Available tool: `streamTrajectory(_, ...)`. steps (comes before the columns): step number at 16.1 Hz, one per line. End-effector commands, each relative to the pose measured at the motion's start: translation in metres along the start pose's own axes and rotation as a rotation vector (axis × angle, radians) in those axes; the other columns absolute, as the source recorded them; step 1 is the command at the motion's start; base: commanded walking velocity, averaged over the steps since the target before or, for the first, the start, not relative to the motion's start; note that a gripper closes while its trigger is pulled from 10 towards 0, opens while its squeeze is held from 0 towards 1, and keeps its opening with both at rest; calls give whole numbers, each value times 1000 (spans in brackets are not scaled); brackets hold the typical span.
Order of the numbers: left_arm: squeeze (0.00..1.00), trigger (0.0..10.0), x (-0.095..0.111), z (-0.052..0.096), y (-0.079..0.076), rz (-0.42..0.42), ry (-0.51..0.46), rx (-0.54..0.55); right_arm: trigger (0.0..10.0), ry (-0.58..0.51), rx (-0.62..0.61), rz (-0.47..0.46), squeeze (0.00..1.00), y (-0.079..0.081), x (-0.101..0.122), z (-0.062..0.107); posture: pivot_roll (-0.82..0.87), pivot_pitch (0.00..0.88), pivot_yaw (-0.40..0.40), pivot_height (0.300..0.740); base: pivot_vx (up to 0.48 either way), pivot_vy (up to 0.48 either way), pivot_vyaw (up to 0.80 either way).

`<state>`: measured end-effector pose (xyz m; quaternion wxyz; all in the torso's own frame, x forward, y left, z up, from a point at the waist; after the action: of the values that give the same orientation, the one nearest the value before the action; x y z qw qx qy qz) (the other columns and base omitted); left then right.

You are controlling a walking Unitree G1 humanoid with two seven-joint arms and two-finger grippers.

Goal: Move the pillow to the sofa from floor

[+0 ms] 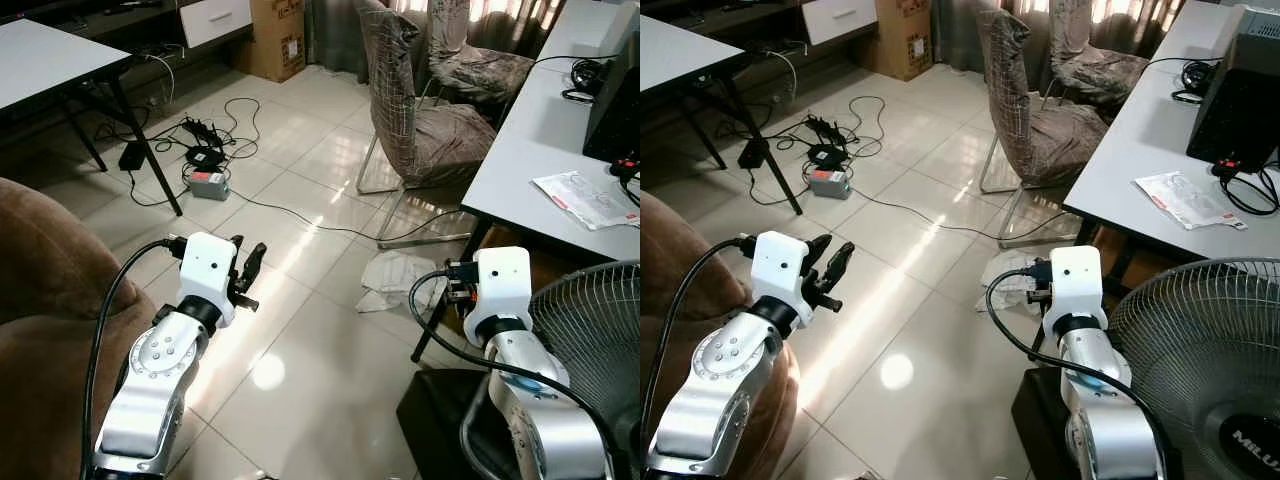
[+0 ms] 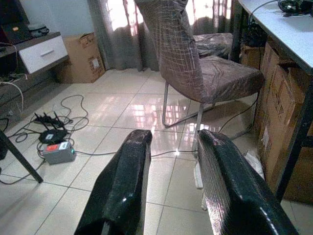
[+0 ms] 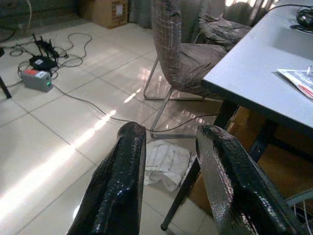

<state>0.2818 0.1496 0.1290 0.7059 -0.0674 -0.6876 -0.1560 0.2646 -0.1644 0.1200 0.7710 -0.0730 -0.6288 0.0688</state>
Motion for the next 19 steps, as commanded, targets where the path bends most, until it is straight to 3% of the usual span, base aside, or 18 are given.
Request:
streamTrajectory(1, 0, 10000, 0, 2, 3, -10, 8, 9, 10000, 3, 25, 15, 0, 4, 0, -1, -13, 18, 20, 740, 0, 0, 800)
streamTrajectory(19, 0, 10000, -1, 3, 4, -21, 14, 18, 10000, 10, 30, 23, 0, 6, -3, -2, -11, 25, 23, 740, 0, 0, 800)
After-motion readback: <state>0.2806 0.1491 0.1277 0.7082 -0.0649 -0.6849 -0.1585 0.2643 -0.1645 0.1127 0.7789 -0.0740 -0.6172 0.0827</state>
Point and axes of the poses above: a point about 5 cm out from each wrist's last joint towards the gripper, its own z axis pointing back from the gripper into the wrist, its own x axis along the axis of the wrist's last joint, y = z × x, the point moved 2 cm from there along -z, pointing out of the wrist towards the gripper, and after that the axes turned 2 degrees about z, right-handed, at the moved point
